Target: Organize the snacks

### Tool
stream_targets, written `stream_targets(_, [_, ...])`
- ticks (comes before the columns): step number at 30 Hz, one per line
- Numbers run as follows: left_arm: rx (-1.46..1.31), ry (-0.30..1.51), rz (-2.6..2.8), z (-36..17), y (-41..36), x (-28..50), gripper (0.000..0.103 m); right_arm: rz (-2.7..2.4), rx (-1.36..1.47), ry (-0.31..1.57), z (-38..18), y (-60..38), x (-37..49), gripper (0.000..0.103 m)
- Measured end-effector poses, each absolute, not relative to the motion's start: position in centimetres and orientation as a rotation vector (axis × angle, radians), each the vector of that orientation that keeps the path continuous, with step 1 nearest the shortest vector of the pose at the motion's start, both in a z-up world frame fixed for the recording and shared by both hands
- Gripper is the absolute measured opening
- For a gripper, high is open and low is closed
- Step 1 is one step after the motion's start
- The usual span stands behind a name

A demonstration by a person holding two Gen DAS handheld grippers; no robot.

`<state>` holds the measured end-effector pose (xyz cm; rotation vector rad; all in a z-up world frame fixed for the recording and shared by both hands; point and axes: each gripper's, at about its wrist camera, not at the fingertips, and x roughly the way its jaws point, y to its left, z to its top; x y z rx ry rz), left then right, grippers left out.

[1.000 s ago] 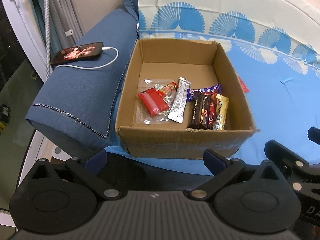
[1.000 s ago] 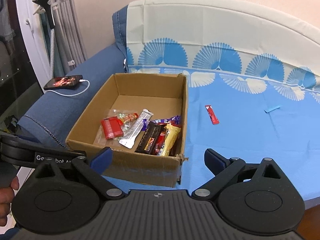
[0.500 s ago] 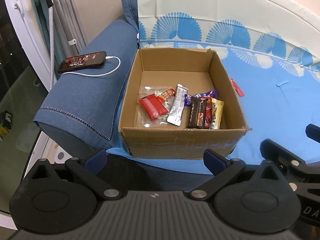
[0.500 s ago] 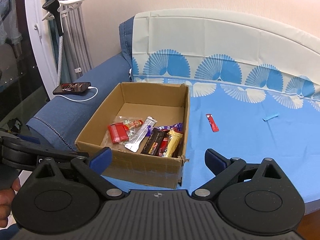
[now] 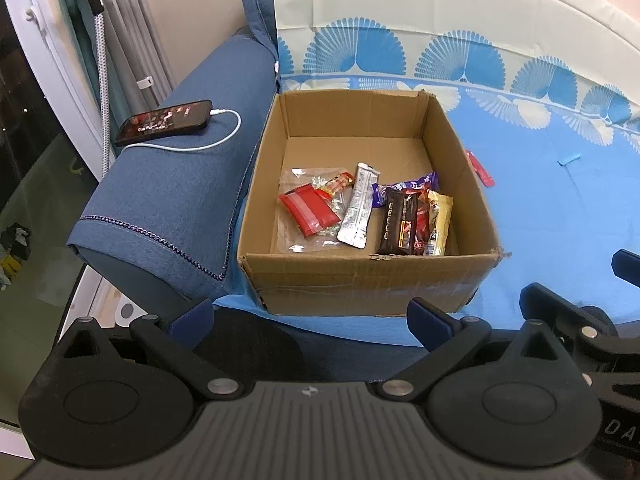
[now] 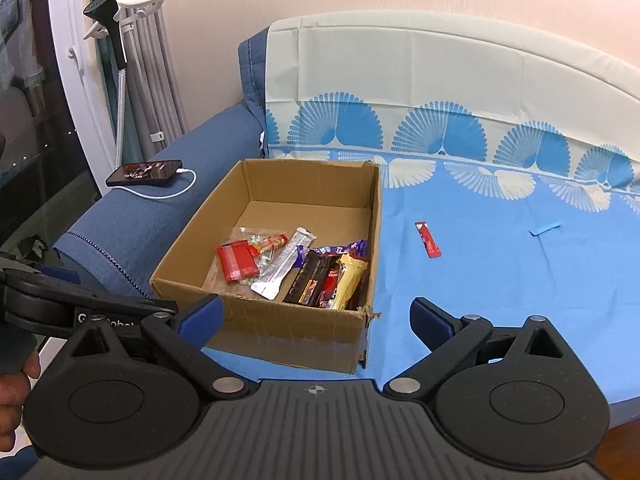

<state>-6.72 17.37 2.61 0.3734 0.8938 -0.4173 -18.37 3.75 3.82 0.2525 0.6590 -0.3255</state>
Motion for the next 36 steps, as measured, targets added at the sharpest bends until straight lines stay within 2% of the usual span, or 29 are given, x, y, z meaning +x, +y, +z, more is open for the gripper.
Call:
stream_targets(11, [0.480,0.940,-0.449,1.3,11.7,-5.5,0.103,-0.355,0.350,0.686,1.6,-0.1,-18.0,0.100])
stream_targets(17, [0.524,0.931,-0.524,1.6,4.8,-4.8,0.103,-0.480,0.434,0.681,0.1,-5.6,-19.6,0.100])
stream_targets(24, [0.549,0.932,-0.635,0.9,-6.6,-2.8,0.103,-0.736,0.564,0.678,-2.8,-16.2,-22.8,0.100])
stream_targets(30, [0.554,1.026,-0.674,-4.0,-17.2,1.2,0.103,-0.876,0.654,0.636,-5.1,-25.8,-22.9,0.100])
stream_targets(36, [0.562,1.124,-0.645,-10.5,-25.4,6.7,0.103,-0.939,0.706,0.626,-9.0,-35.9,-18.7,0.101])
